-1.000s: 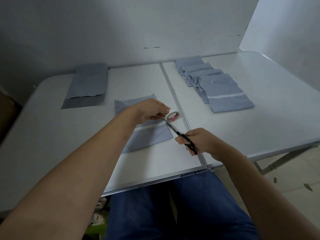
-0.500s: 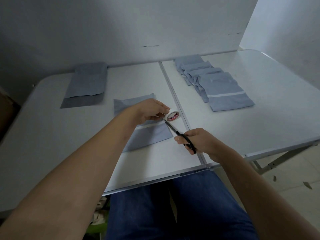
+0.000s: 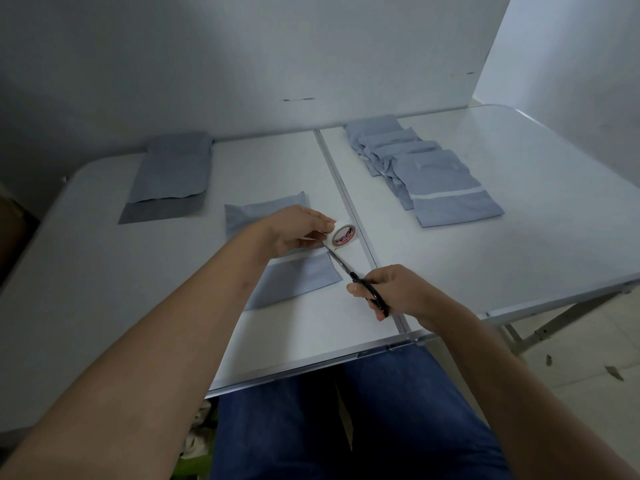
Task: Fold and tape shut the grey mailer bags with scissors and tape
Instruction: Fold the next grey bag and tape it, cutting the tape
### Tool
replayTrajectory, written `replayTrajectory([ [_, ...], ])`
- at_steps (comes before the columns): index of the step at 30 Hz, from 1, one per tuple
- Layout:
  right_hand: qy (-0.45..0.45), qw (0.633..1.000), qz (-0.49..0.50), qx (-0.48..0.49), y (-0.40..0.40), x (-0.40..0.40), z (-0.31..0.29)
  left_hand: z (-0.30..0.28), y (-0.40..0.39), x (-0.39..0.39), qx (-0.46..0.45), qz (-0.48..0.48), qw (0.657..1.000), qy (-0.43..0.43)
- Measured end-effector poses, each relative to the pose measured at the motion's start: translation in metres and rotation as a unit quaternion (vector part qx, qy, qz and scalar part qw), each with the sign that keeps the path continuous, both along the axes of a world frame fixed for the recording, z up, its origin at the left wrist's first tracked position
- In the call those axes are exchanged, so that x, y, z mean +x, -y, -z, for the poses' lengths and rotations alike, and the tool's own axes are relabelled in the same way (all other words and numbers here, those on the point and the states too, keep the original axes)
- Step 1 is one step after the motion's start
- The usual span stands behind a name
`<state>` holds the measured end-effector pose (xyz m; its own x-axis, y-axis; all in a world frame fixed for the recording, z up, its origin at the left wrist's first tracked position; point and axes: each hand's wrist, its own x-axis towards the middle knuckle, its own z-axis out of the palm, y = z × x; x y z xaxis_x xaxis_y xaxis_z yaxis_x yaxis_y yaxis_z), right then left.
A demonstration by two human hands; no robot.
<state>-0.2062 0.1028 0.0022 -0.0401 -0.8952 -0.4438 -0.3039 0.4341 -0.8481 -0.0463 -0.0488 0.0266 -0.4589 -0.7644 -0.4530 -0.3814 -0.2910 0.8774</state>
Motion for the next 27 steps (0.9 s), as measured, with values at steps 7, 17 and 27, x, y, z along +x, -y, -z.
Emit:
replayTrajectory([
  [7, -0.064, 0.997, 0.040, -0.034, 0.010, -0.004, -0.003, -0.006, 0.001, 0.010, -0.076, -0.165, 0.975, -0.126],
  [17, -0.491, 0.864, 0.015, -0.111, 0.074, -0.005, 0.003, 0.018, -0.006, 0.134, -0.381, -0.256, 0.840, 0.288],
  [27, -0.490, 0.869, -0.018, -0.068, 0.117, -0.003, -0.002, 0.041, -0.028, 0.167, -0.381, -0.223, 0.823, 0.356],
])
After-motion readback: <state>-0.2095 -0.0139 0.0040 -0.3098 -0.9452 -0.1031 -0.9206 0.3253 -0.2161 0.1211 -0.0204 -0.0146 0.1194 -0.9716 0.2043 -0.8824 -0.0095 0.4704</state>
